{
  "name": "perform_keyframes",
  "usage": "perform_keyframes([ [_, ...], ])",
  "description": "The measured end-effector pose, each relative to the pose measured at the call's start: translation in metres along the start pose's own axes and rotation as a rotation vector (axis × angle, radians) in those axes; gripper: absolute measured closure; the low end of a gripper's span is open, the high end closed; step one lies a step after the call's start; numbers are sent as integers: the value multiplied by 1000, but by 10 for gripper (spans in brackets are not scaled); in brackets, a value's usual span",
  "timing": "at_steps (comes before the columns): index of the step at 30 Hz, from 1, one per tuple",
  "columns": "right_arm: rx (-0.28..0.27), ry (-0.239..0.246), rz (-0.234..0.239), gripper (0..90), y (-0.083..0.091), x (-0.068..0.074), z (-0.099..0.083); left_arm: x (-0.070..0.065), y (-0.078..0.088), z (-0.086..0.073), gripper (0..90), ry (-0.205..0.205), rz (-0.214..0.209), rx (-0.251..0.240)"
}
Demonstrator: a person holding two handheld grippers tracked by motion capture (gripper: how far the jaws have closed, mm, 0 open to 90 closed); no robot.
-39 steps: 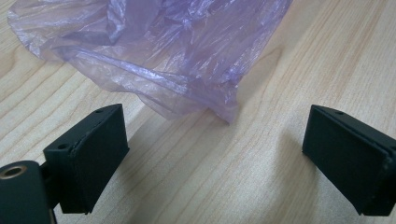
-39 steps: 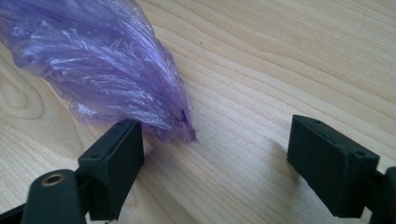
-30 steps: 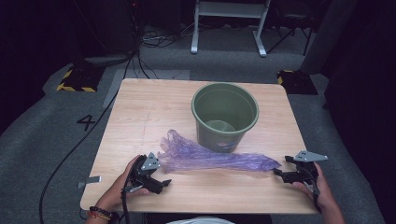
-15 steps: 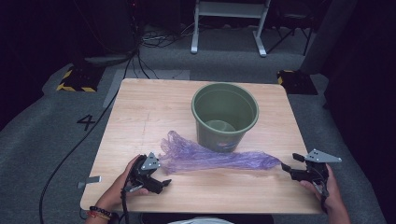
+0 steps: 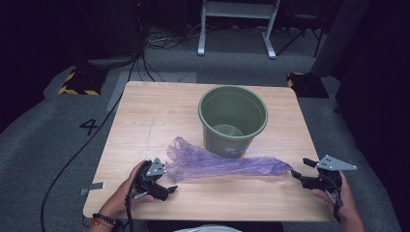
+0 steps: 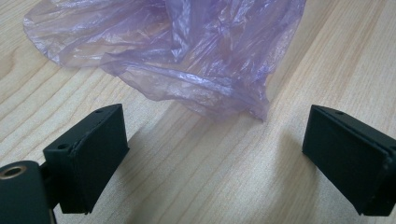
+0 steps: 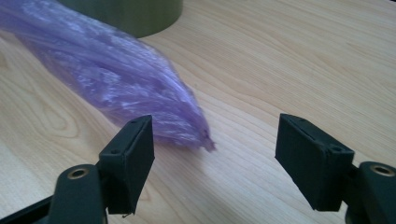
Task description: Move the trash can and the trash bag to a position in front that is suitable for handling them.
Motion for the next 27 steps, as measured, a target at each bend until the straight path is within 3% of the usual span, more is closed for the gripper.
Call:
perform_keyframes([
  [5,-51,10,10,283,0,12,19,0,0,0,64,-1,0,0],
  [10,-54,42,23,263,-7,22,32,0,0,0,64,0,0,0],
  [18,-73,48,39,240,-21,33,53,0,0,0,64,-1,0,-1],
  [27,-81,51,65,237,-52,45,80,0,0,0,64,0,-1,-1],
])
Point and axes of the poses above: each handheld gripper's, and its own axes: y roughly backward along the jaws, z roughly out of its top, x roughly to its left, the point moved 7 cm from there along -y, roughly forward along the jaws
